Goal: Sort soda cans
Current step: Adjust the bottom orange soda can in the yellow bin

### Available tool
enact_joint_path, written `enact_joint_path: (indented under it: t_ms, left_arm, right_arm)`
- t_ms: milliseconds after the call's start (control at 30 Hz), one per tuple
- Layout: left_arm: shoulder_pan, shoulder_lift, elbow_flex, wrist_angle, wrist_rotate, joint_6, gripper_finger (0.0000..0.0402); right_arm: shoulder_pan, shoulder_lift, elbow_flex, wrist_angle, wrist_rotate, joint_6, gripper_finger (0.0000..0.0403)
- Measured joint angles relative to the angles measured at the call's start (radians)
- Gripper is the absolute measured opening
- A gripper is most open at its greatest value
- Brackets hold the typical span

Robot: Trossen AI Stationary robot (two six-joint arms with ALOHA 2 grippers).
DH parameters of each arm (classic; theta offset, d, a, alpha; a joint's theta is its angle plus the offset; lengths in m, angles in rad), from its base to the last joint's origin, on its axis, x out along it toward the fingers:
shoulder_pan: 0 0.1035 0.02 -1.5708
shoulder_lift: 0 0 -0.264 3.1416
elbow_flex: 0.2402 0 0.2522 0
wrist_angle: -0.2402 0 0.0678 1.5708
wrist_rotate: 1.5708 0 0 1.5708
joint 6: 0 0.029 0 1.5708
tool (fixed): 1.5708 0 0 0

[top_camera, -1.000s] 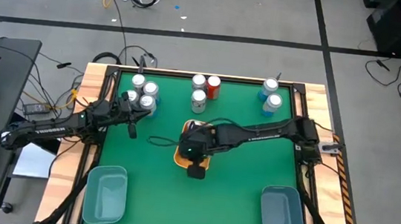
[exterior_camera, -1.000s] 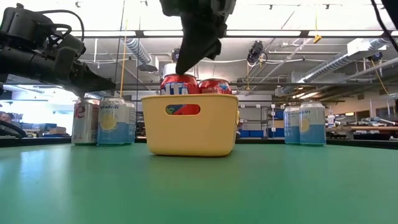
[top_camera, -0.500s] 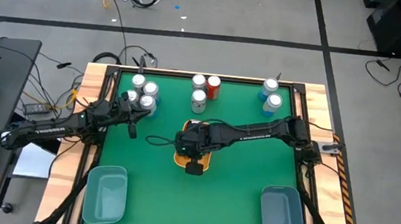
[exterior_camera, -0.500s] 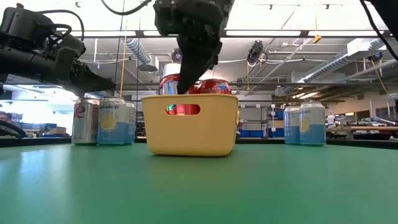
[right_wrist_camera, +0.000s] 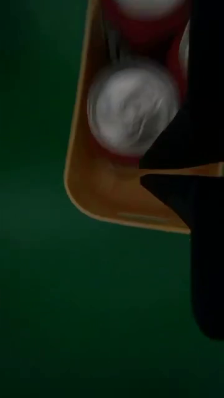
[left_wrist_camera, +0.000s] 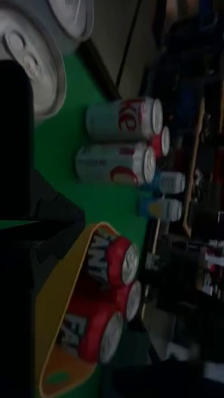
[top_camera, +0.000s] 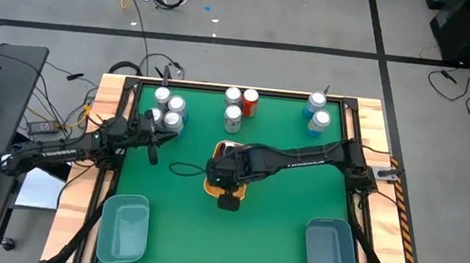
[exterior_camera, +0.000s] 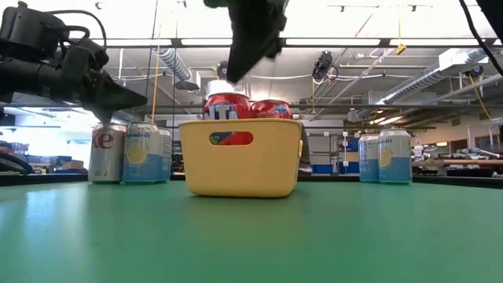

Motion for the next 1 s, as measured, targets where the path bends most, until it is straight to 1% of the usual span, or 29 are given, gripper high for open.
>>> enact_joint_path:
  t_ms: [100, 200, 267, 433, 500, 567, 633, 733, 833, 1000]
  left_arm:
    - [0.000, 0.022, 0.011, 0.001, 0.020, -0.016, 0.0002]
    - [0.000, 0.049, 0.015, 0.009, 0.024, -0.010, 0.0002]
    - [0.000, 0.070, 0.016, 0.015, 0.025, 0.009, 0.0001]
    - [0.000, 0.108, 0.018, 0.046, 0.025, 0.011, 0.0001]
    - [-0.001, 0.112, 0.018, 0.053, 0.026, 0.011, 0.0001]
    - [0.000, 0.117, 0.018, 0.061, 0.026, 0.008, 0.0001]
    - [0.000, 0.117, 0.018, 0.061, 0.025, 0.008, 0.0001]
    - [0.000, 0.118, 0.018, 0.060, 0.024, 0.010, 0.0001]
    - [0.000, 0.122, 0.018, 0.061, 0.023, 0.012, 0.0001]
    - [0.000, 0.122, 0.018, 0.061, 0.023, 0.012, 0.0001]
  right_arm:
    - [0.000, -0.008, 0.053, -0.043, 0.026, -0.086, 0.0046]
    - [-0.008, -0.006, 0.060, -0.041, 0.025, -0.156, 0.0098]
    - [-0.016, -0.005, 0.060, -0.036, 0.013, -0.196, 0.0145]
    - [-0.041, 0.006, 0.050, -0.011, 0.008, -0.258, 0.0275]
    - [-0.056, 0.006, 0.033, 0.006, -0.012, -0.265, 0.0318]
    - [-0.072, 0.006, 0.017, 0.009, -0.042, -0.278, 0.0350]
    - [-0.084, 0.006, -0.002, 0.027, -0.056, -0.290, 0.0370]
    - [-0.098, 0.006, -0.030, 0.072, -0.062, -0.319, 0.0382]
    - [-0.108, 0.006, -0.046, 0.104, -0.080, -0.335, 0.0380]
    - [-0.119, 0.006, -0.081, 0.123, -0.129, -0.339, 0.0364]
